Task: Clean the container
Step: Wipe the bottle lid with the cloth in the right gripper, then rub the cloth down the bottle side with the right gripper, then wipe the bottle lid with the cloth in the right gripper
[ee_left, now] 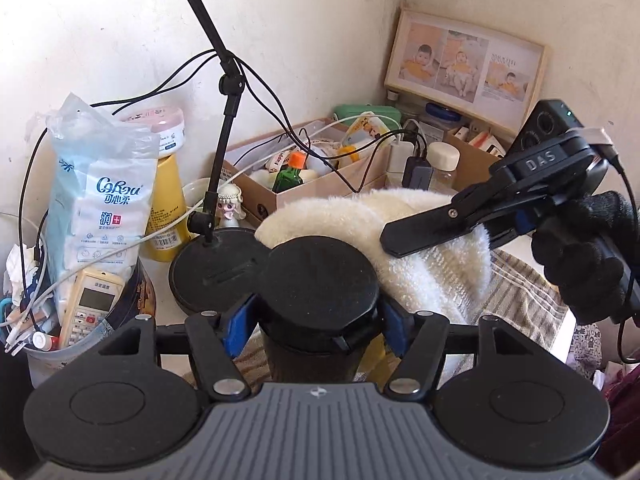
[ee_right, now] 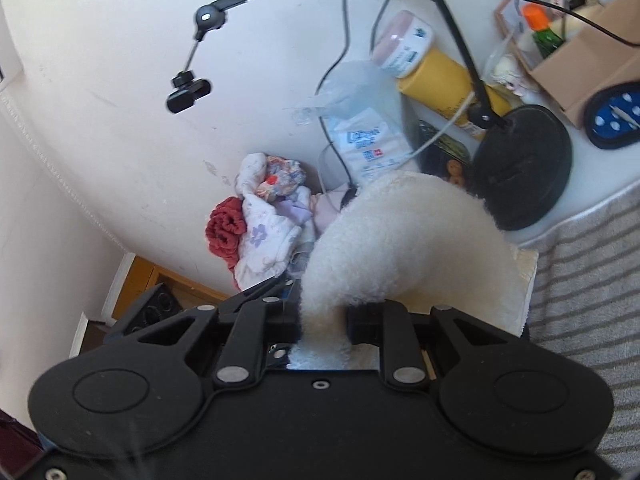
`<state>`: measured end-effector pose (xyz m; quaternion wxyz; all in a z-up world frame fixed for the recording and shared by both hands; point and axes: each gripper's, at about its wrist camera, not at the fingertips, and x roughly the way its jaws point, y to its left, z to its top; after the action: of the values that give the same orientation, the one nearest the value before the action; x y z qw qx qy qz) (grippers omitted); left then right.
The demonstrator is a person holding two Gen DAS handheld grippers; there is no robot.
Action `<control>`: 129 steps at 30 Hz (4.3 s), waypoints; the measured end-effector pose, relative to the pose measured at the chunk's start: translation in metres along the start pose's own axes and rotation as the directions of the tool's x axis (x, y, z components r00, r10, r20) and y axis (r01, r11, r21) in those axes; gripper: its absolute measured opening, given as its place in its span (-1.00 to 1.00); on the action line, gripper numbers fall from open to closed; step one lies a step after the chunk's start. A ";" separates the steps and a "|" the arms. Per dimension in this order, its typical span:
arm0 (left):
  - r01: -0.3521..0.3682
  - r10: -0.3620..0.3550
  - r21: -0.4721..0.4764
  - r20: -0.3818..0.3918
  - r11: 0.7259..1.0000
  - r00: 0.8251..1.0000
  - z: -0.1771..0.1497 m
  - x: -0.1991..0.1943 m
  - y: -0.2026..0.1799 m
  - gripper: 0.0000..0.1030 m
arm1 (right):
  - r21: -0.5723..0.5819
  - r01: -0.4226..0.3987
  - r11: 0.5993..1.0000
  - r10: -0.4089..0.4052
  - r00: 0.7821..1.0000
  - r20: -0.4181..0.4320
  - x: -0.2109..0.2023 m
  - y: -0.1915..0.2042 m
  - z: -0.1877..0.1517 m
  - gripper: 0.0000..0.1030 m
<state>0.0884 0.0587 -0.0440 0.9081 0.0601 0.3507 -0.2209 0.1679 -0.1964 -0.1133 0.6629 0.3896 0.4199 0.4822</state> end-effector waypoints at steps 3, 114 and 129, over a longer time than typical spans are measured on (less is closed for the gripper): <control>-0.002 0.002 0.004 0.004 1.000 1.000 -0.001 0.000 -0.001 0.24 | 0.042 0.014 0.999 -0.014 1.000 0.006 0.001 -0.012 -0.002 -0.66; -0.086 0.079 -0.167 -0.047 0.982 0.996 0.008 -0.005 -0.003 0.37 | 0.260 -0.123 0.958 0.101 0.990 0.098 -0.030 -0.053 -0.022 -0.66; -0.087 0.100 -0.273 0.036 0.958 0.994 -0.005 -0.003 0.011 0.24 | 0.259 -0.128 0.957 0.098 0.987 0.123 -0.045 -0.055 -0.021 -0.66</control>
<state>0.0882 0.0713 -0.0467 0.9256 -0.0539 0.3518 -0.1291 0.1576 -0.2503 -0.1630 0.5978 0.5243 0.4210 0.4365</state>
